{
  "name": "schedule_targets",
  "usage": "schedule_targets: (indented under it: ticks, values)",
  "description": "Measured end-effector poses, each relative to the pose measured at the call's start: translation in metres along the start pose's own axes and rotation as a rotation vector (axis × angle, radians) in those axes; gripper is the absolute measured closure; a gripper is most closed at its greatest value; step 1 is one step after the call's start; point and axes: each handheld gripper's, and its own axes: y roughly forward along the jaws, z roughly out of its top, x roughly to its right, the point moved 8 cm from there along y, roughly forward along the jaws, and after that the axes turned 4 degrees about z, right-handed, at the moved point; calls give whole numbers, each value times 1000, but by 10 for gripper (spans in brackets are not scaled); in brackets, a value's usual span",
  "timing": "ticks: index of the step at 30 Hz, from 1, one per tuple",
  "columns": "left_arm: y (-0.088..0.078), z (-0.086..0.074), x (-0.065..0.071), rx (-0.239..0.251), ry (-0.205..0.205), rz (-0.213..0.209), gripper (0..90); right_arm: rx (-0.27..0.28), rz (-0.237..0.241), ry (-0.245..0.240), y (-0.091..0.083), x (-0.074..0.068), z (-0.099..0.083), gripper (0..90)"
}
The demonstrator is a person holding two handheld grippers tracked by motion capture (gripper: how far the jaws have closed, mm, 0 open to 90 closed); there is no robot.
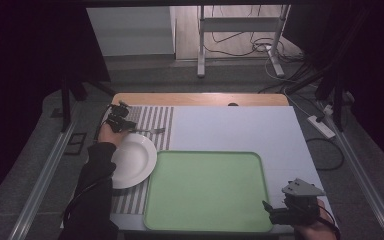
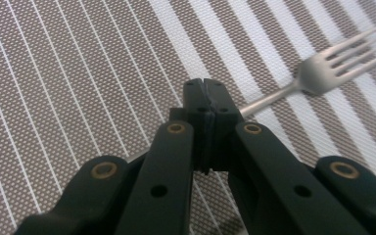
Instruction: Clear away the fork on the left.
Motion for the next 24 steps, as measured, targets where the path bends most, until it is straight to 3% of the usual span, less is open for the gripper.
schedule_targets:
  ticks: [3, 5, 6, 7, 9, 12, 20, 23, 24]
  values:
    - [4, 1, -5, -29, 8, 29, 889, 0, 0, -1, 0, 0, 0, 0]
    - [6, -1, -11, -71, 36, 99, 889, 1, 1, -2, 0, 0, 0, 0]
    - [5, -2, -13, -72, 43, 109, 881, 1, 1, -2, 0, 0, 0, 0]
    - [4, -4, -15, -76, 19, 93, 887, 1, 2, -3, 0, 0, 0, 0]
    - [4, -6, -16, -74, 6, 84, 889, 0, 2, -2, 0, 0, 0, 0]
    - [0, -13, -16, -86, -15, 34, 891, 0, 2, -5, 0, -1, -1, 0]
    - [-9, -28, -11, -100, -2, -65, 890, -5, -3, -15, 1, -1, 0, 0]
    - [-10, -31, -7, -100, 12, -84, 890, -6, -3, -16, 1, -1, 0, 0]
    - [-10, -31, -6, -95, 22, -72, 890, -5, -3, -17, 1, -2, 0, 0]
